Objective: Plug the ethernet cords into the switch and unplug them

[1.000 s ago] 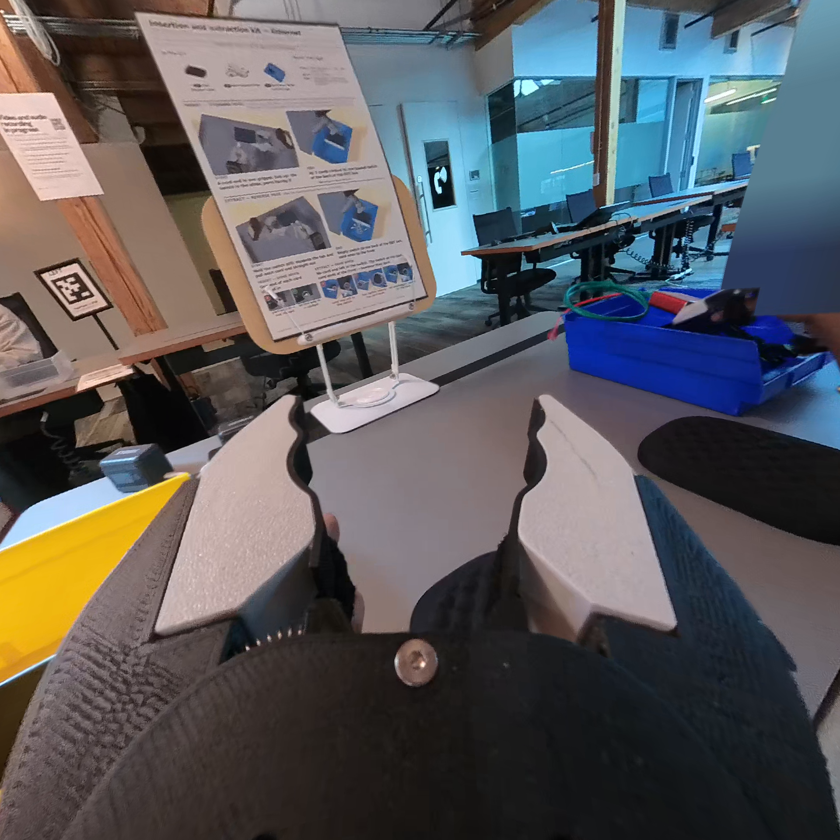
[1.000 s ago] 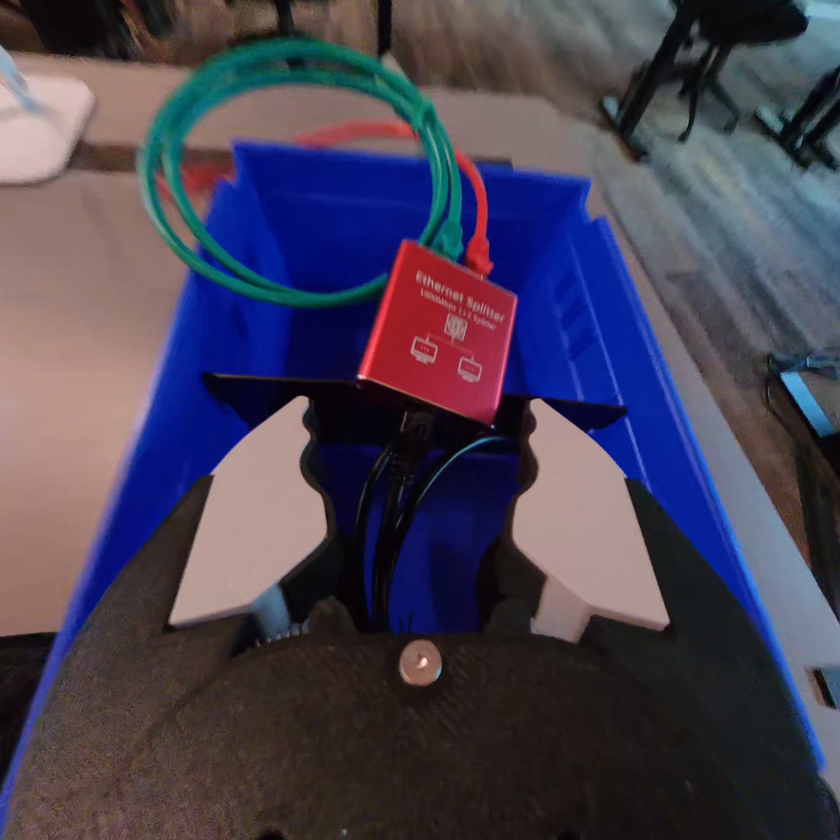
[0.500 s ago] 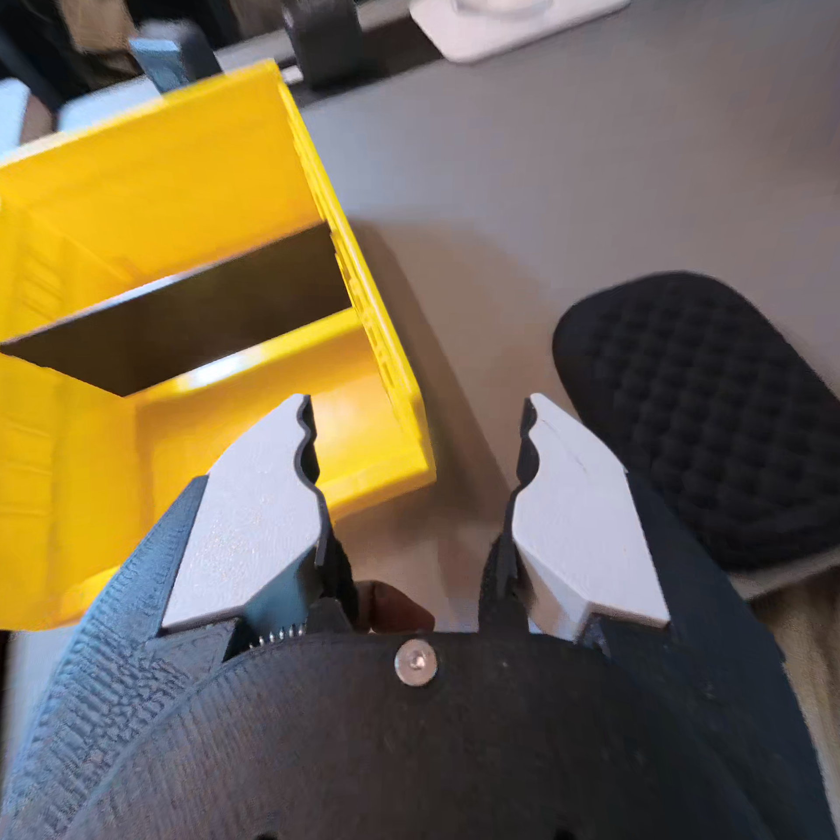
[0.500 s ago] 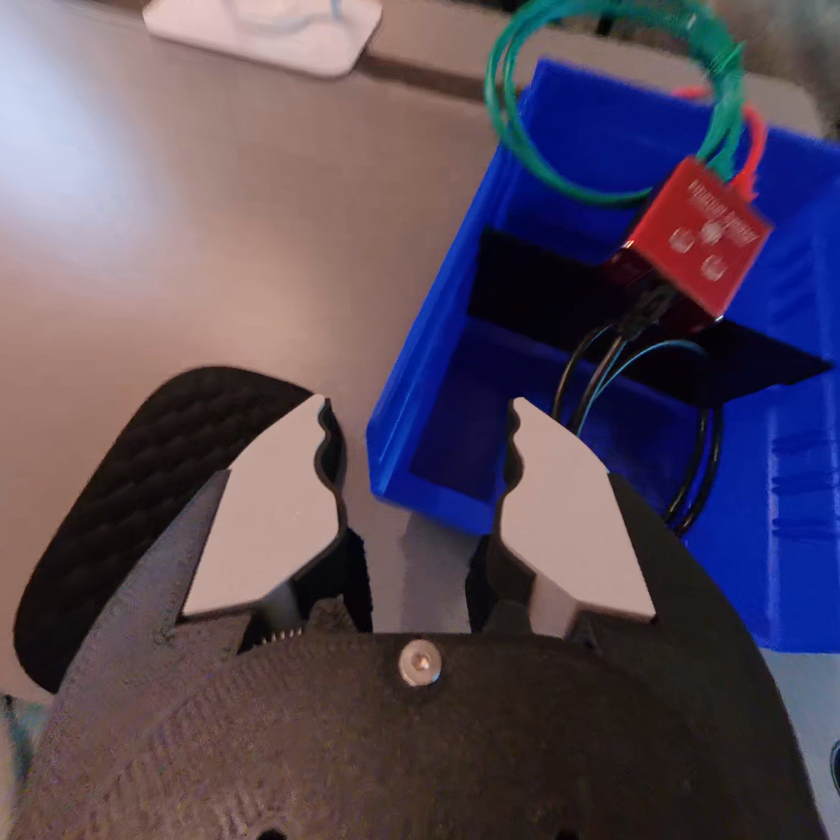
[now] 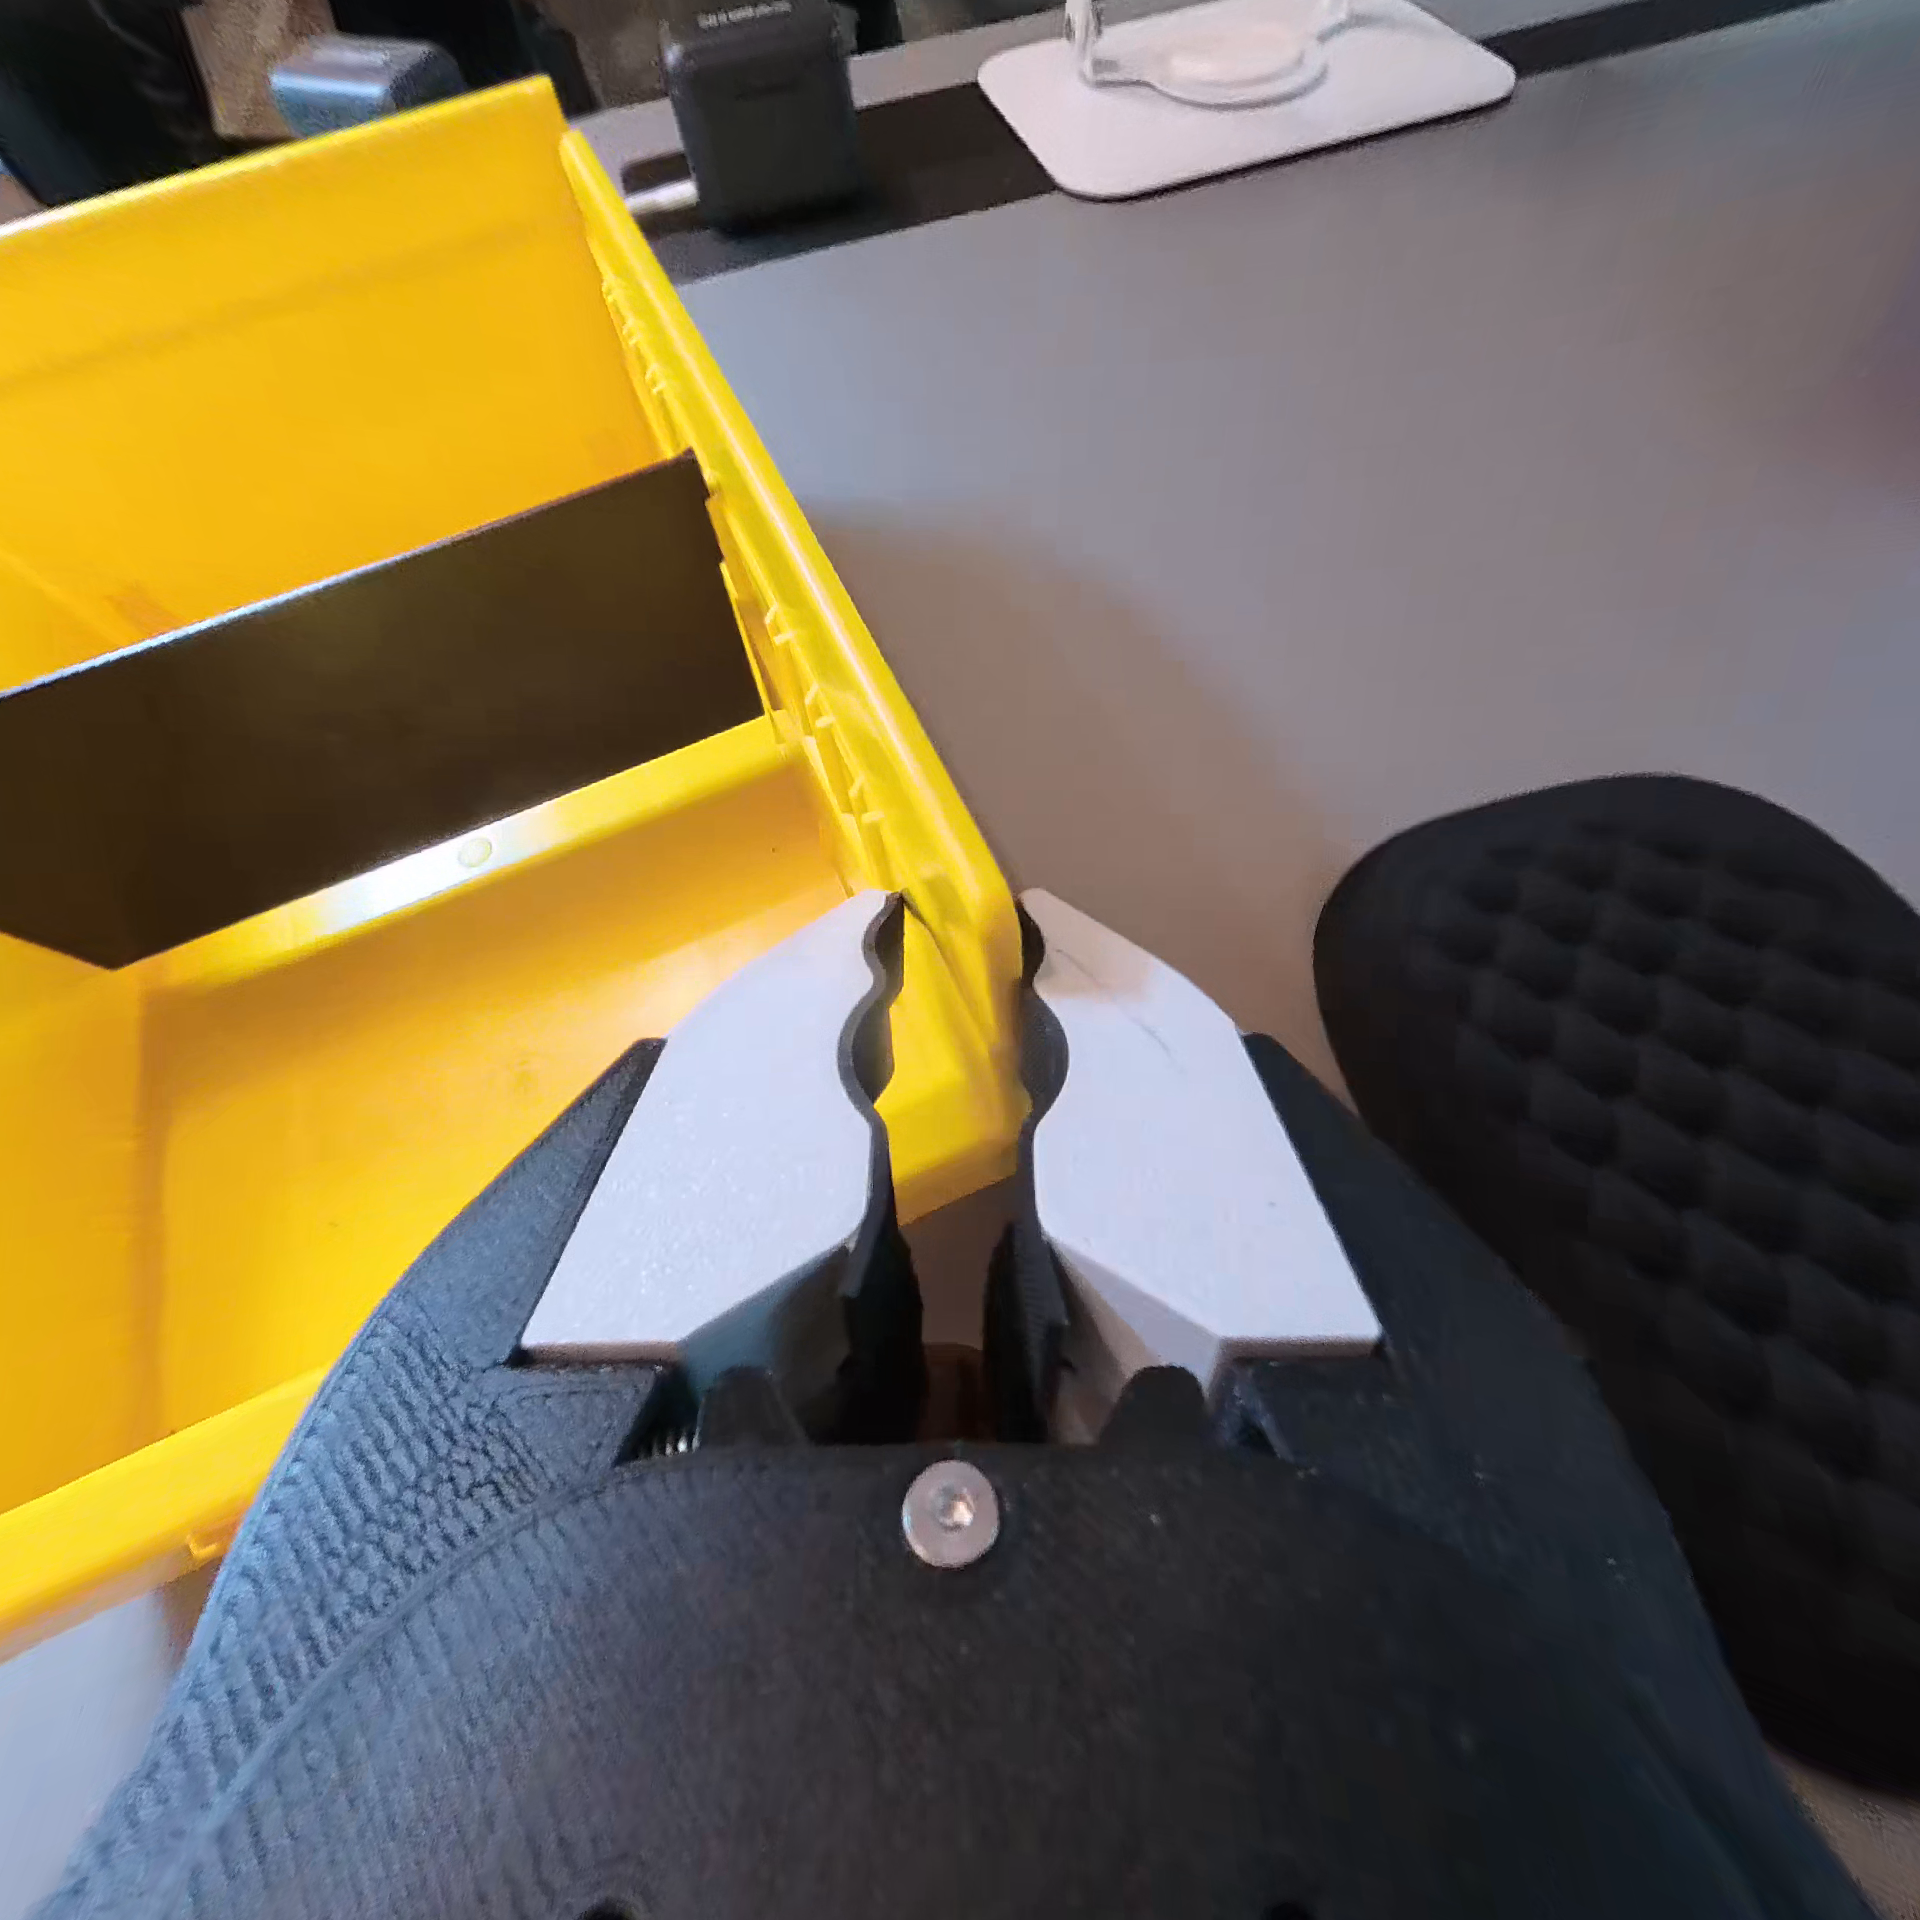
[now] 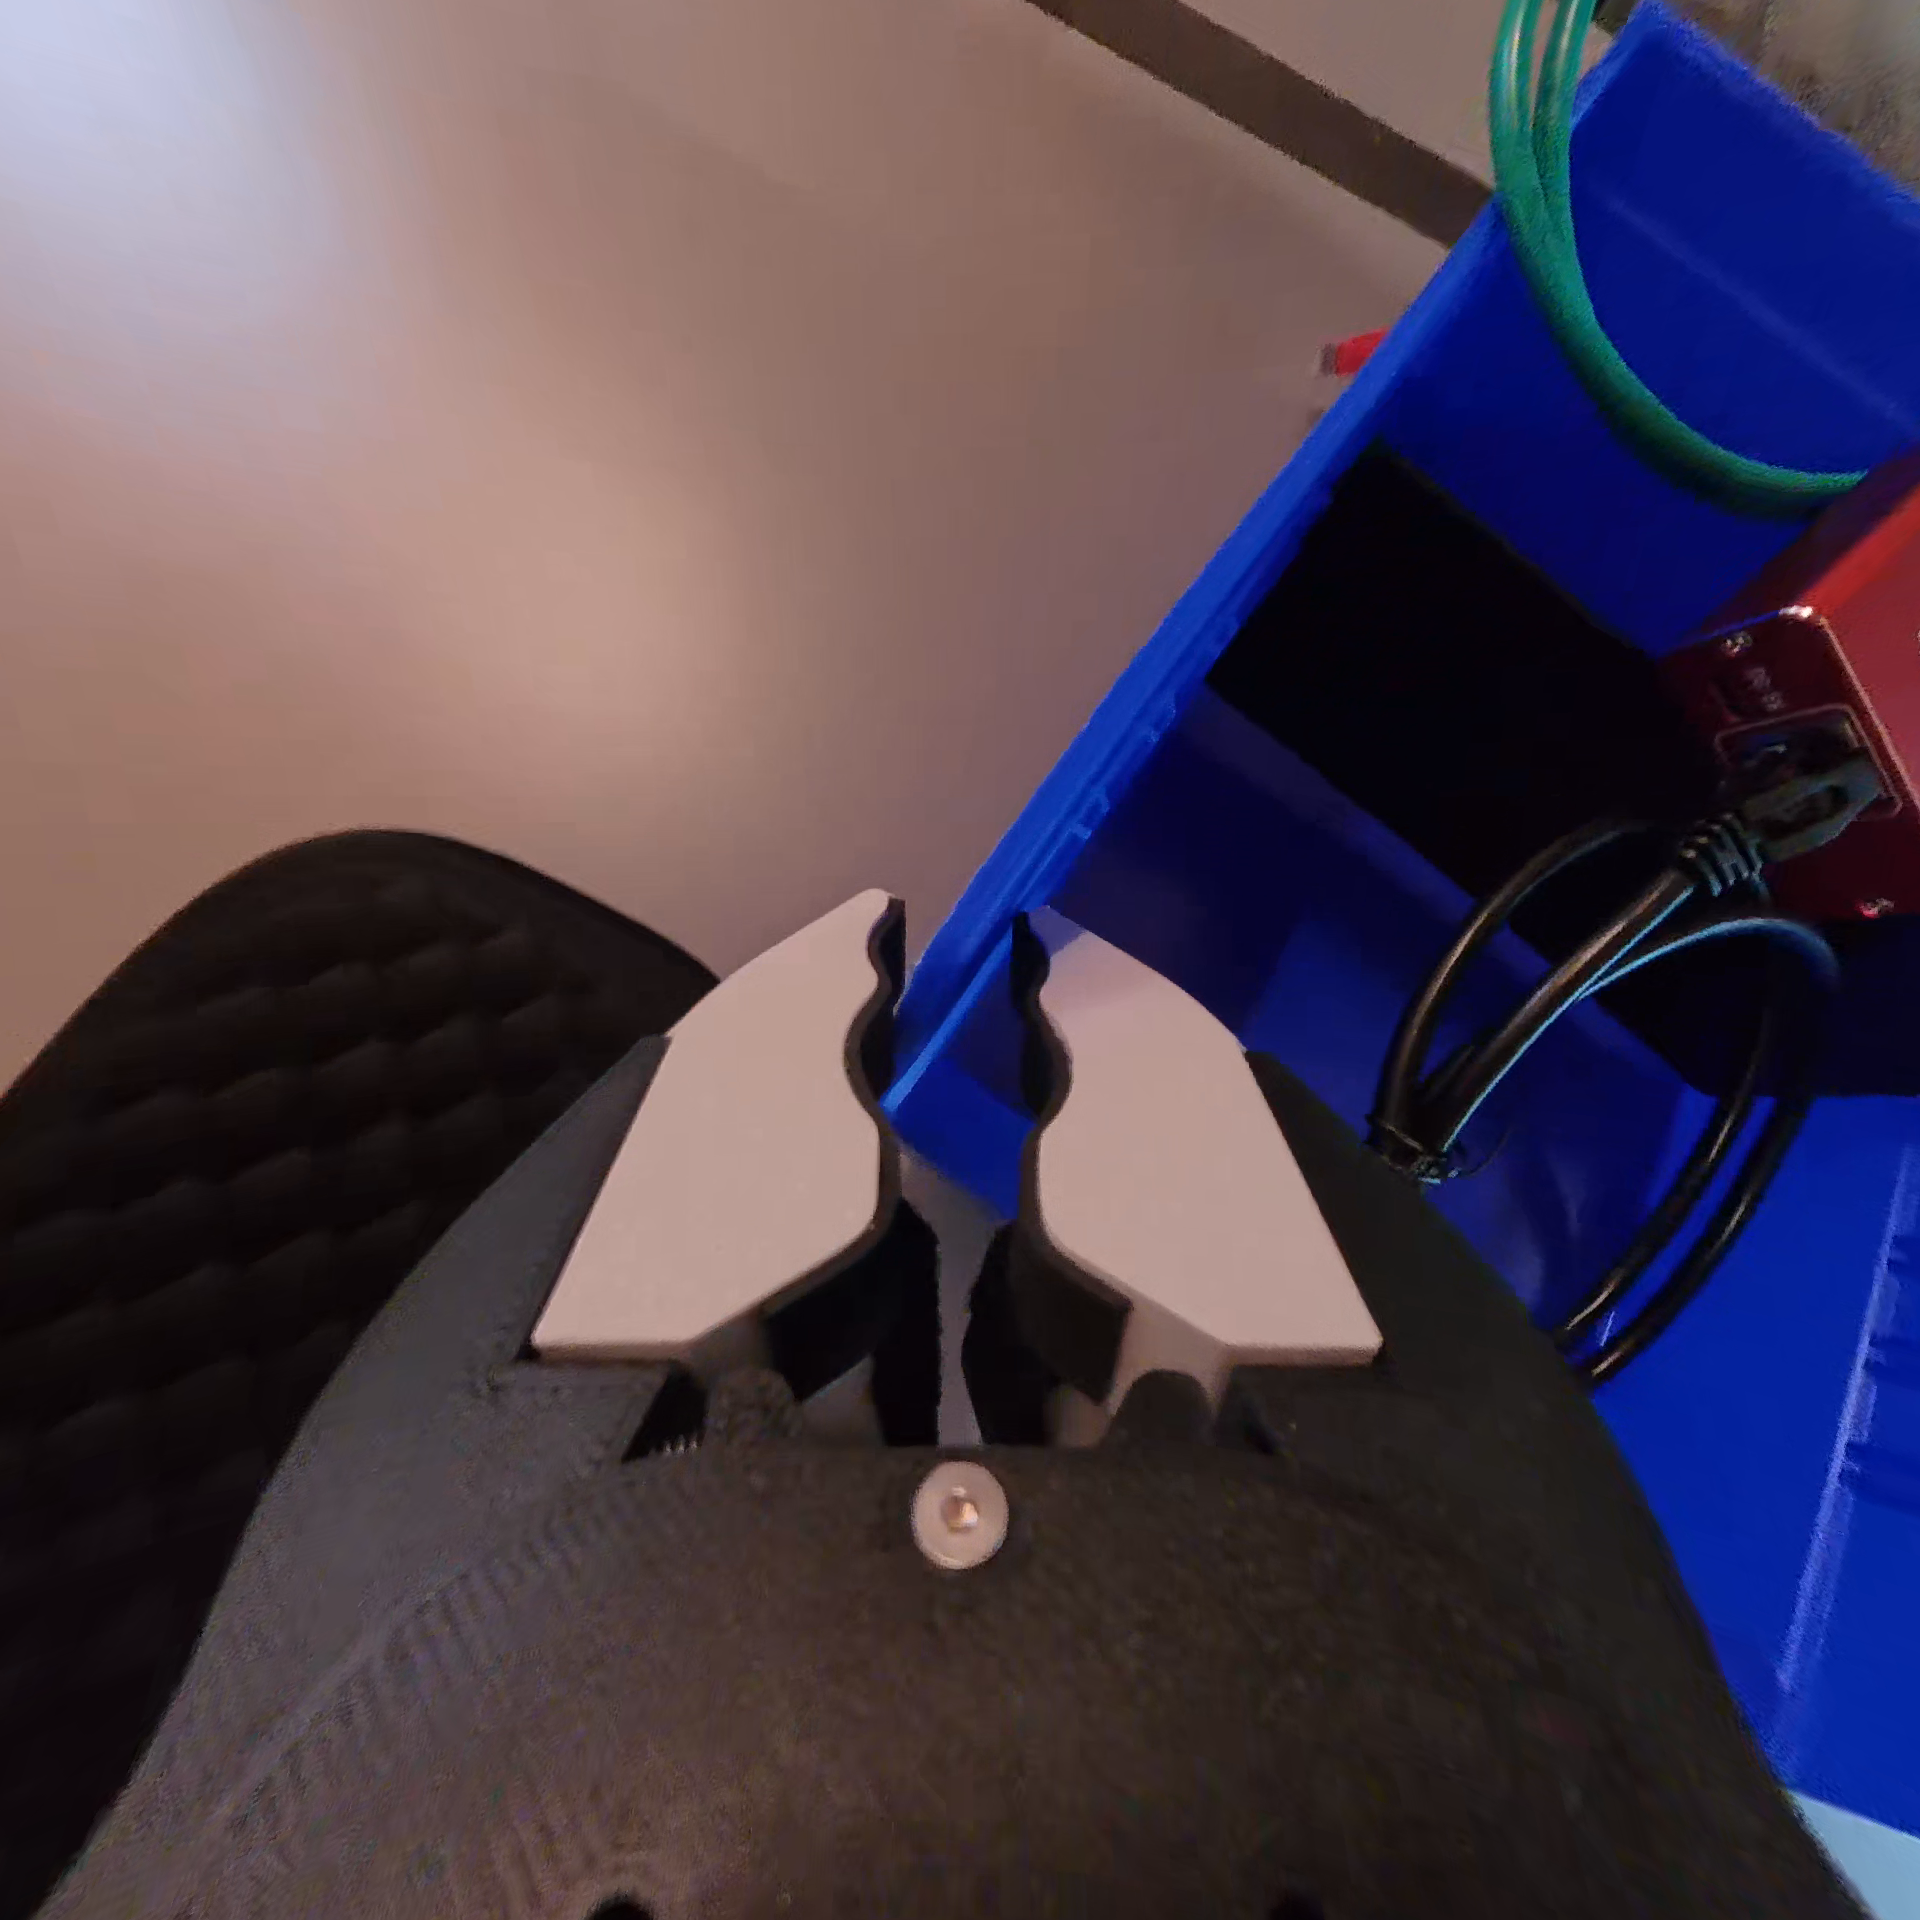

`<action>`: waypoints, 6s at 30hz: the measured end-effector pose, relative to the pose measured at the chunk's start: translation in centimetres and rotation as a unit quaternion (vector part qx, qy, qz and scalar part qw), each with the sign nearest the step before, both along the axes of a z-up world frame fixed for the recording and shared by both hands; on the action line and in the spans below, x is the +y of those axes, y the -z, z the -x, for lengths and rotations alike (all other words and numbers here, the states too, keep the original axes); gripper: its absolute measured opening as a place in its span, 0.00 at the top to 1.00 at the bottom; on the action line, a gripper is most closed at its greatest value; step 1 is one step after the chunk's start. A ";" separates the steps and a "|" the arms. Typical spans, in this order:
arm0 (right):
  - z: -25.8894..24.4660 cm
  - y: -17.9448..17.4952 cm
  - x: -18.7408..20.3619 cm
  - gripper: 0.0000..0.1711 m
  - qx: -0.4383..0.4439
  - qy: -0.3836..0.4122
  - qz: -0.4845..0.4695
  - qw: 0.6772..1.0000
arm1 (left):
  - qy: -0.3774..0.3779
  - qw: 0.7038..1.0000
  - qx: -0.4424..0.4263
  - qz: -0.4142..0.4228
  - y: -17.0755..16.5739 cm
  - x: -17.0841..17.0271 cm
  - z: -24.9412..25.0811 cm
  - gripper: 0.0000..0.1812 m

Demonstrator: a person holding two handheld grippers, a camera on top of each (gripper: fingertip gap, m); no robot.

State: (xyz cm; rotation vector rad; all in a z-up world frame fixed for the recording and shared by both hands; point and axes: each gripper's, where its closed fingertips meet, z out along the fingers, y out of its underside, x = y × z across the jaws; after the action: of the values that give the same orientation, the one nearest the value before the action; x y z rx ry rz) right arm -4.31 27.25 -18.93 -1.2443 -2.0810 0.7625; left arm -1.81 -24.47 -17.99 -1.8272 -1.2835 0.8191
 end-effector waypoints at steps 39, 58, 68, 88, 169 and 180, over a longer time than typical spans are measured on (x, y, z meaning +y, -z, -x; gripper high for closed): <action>1.8 -0.4 -39.3 0.85 0.103 -0.352 -0.019 0.930 | 0.006 0.997 0.041 -0.071 -0.1 2.4 1.9 0.85; -1.1 -4.6 -42.4 0.87 0.270 -0.402 0.042 0.874 | 0.035 0.987 0.119 -0.098 -4.9 0.0 -0.6 0.78; -3.9 -4.1 -48.3 0.68 0.207 -0.424 0.101 0.876 | -0.302 0.917 0.254 -0.057 -4.2 -17.9 -2.6 0.49; -3.0 -7.8 -48.0 0.93 0.282 -0.414 0.076 0.862 | -0.286 0.906 0.311 0.020 -8.8 -15.5 -4.6 0.99; 0.1 0.4 -7.7 0.62 0.103 -0.243 -0.166 0.950 | 0.255 0.903 0.033 0.345 3.0 21.3 7.3 0.74; 1.0 2.7 -5.6 0.80 0.048 -0.228 -0.271 0.934 | 0.283 0.854 -0.048 0.435 4.6 18.1 7.4 0.83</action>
State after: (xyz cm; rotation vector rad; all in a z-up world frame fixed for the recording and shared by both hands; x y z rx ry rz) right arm -5.30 21.68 -21.61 -0.4201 -2.3062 0.3715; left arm -9.20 -6.41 -22.60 -2.7836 -0.3139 1.0544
